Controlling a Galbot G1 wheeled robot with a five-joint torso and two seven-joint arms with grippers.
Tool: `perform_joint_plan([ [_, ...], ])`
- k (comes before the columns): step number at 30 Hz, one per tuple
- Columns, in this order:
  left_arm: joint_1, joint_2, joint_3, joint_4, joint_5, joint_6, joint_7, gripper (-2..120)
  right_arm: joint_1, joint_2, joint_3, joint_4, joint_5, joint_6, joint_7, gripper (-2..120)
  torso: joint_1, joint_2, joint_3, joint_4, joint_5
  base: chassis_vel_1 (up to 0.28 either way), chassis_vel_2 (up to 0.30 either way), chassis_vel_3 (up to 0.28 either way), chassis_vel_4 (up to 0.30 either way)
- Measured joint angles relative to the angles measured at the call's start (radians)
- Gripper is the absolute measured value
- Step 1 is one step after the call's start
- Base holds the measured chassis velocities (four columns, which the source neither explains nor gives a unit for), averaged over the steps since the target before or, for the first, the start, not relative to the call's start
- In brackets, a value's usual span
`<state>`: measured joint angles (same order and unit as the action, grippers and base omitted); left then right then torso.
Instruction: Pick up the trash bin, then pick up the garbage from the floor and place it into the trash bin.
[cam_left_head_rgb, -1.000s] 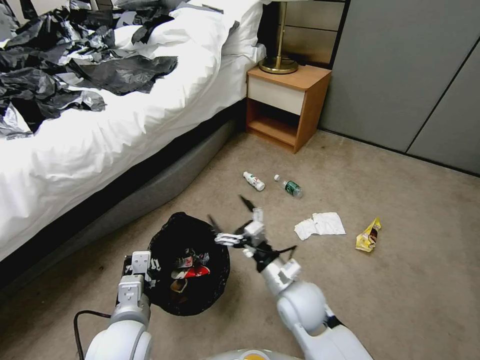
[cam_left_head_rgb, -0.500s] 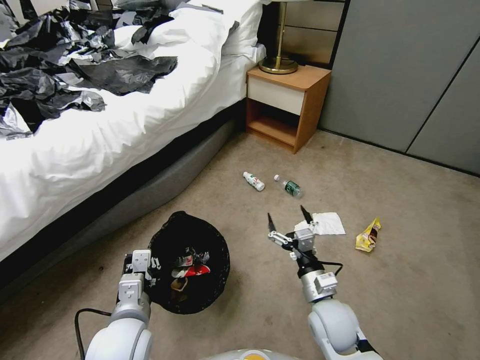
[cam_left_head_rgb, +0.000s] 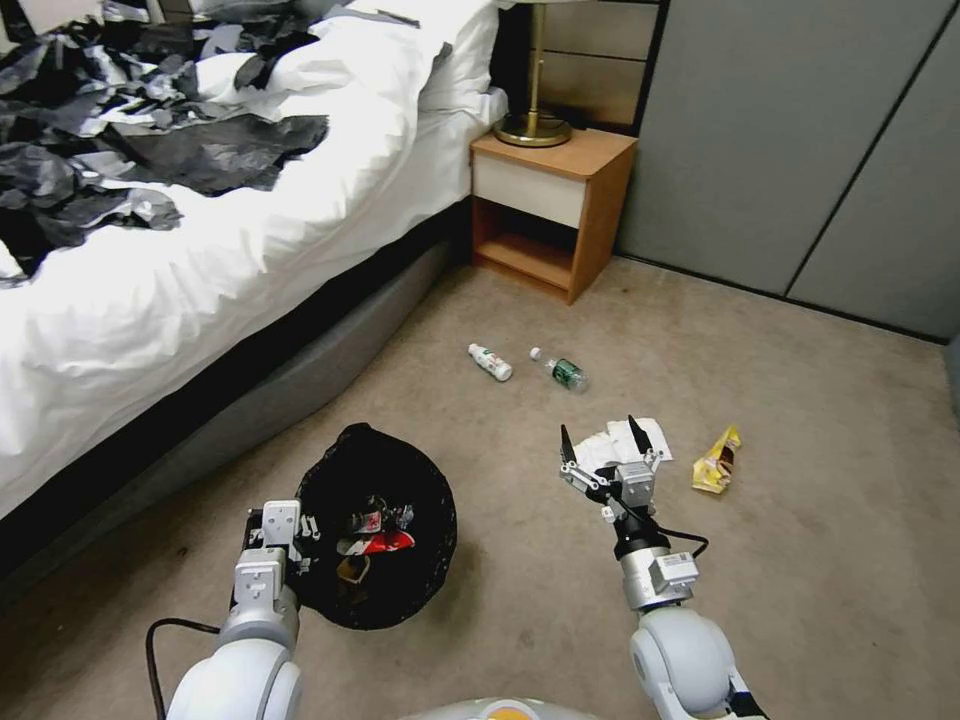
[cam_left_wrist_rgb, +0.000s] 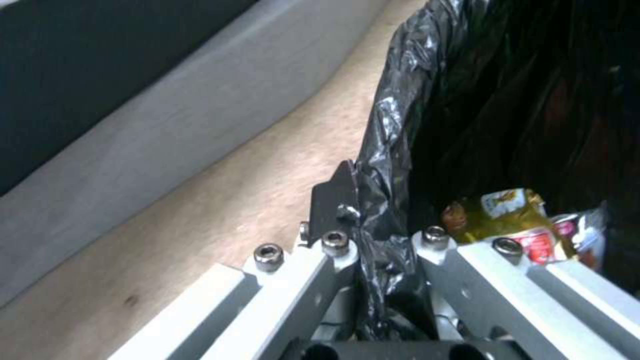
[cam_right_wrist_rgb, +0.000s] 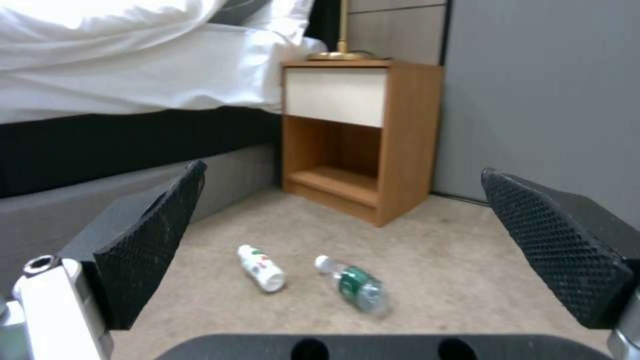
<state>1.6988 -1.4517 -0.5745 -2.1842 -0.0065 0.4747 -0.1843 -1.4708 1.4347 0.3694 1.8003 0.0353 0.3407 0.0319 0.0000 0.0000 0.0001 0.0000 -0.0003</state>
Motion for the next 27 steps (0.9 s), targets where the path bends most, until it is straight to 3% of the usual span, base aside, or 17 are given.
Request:
perform_joint_plan([
  [27,-0.001,-0.003,-0.001,-0.004,-0.004,-0.024,-0.001,1,0.003,0.006,0.01,-0.008,0.004,0.015,-0.022,100,0.0,0.0,0.0,-0.0003,0.0003,-0.118,-0.117,-0.117,-0.117],
])
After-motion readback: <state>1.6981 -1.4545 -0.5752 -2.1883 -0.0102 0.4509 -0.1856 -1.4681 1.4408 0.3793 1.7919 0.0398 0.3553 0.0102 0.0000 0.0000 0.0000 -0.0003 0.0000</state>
